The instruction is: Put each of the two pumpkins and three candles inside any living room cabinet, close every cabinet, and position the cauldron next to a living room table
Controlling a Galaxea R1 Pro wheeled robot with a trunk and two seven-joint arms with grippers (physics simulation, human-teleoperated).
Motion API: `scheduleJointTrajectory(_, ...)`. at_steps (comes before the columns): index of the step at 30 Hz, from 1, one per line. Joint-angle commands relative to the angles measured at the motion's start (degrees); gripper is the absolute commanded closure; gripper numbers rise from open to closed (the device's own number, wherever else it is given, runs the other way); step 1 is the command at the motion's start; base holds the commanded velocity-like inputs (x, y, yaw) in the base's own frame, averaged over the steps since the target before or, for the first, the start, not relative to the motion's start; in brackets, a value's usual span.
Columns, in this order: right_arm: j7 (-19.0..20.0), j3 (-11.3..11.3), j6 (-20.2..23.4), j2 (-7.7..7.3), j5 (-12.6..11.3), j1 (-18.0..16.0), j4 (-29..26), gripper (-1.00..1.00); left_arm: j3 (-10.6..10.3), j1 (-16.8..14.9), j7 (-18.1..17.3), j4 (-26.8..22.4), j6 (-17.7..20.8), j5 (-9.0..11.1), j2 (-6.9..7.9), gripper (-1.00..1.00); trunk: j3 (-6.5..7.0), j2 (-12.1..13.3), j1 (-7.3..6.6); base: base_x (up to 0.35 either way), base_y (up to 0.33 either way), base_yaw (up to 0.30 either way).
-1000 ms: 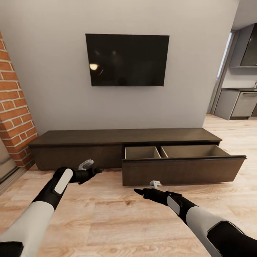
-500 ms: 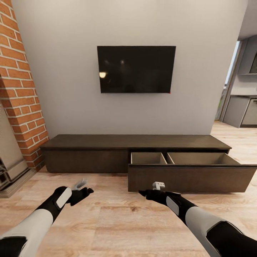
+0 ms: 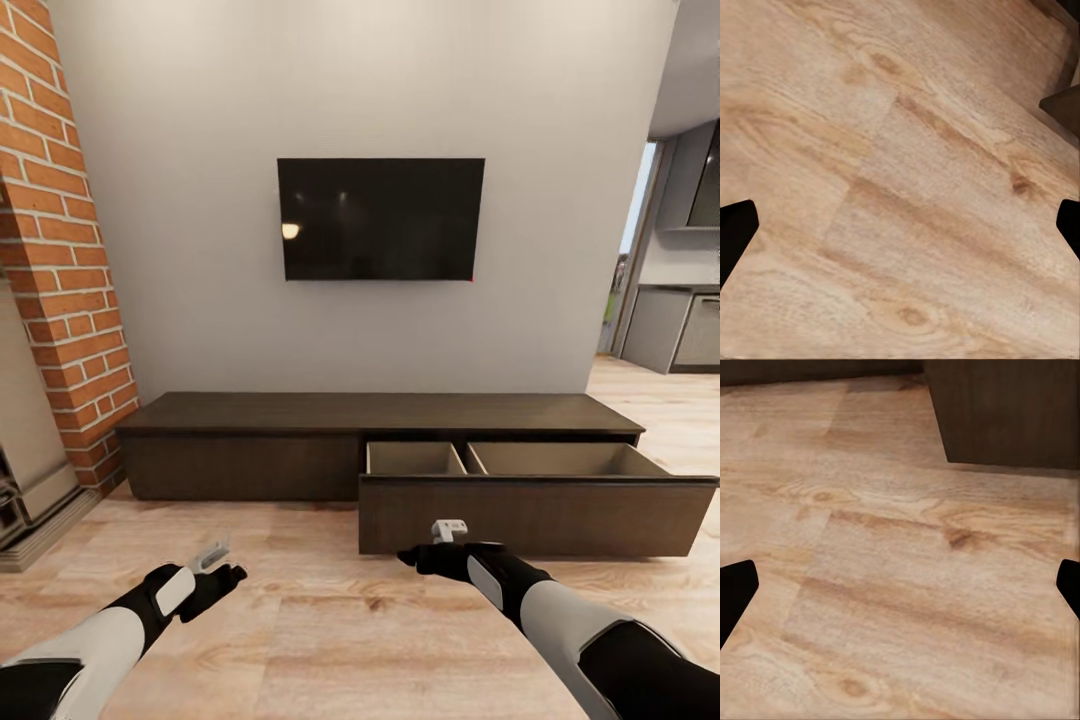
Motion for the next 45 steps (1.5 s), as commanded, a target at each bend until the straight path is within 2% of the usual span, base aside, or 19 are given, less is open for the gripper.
scheduleJointTrajectory(1,0.0,0.2,0.3,-0.02,-0.3,0.0,0.0,-1.00,-0.2,0.0,0.1,0.3,0.2,0.4,0.03,-1.00,0.12,0.4,-0.24,0.000,0.000,0.000)
scheduleJointTrajectory(4,-0.4,0.2,0.7,-0.02,-0.1,0.0,0.3,-1.00,-0.2,0.0,0.1,1.7,0.1,0.4,-0.02,-1.00,0.66,1.6,-0.90,0.000,0.000,0.000)
scheduleJointTrajectory(6,-0.6,0.3,2.5,-0.03,-0.1,0.1,0.6,-1.00,-0.3,0.0,0.1,2.2,-0.1,0.4,-0.04,-1.00,1.02,2.4,-1.34,0.000,0.000,0.000)
scheduleJointTrajectory(12,-1.5,0.3,10.4,-0.02,0.0,0.1,0.9,-1.00,-0.3,0.0,0.0,2.8,-5.8,0.4,-0.05,-1.00,2.08,4.8,-2.66,0.000,0.000,0.004)
scheduleJointTrajectory(16,-2.0,0.3,11.9,-0.02,0.0,0.1,0.9,-1.00,-0.3,0.0,0.0,3.9,-7.2,0.4,-0.09,-1.00,2.58,6.4,-3.53,0.000,0.000,0.074)
scheduleJointTrajectory(41,-2.2,0.6,12.0,-0.03,0.2,0.1,1.7,-1.00,-0.3,0.0,-0.1,5.3,-8.0,0.5,-0.27,-1.00,5.16,16.4,-9.03,0.000,0.000,0.089)
scheduleJointTrajectory(44,-2.2,0.6,12.0,-0.03,2.0,0.1,1.7,-1.00,-0.3,0.0,0.0,5.8,-9.8,0.5,-0.31,-1.00,5.69,17.6,-9.68,0.000,0.000,0.215)
scheduleJointTrajectory(45,-2.2,0.6,12.0,-0.03,3.3,0.1,1.7,-1.00,-0.3,0.0,0.0,6.3,-10.4,0.5,-0.31,-1.00,5.87,18.0,-9.90,0.000,0.000,0.252)
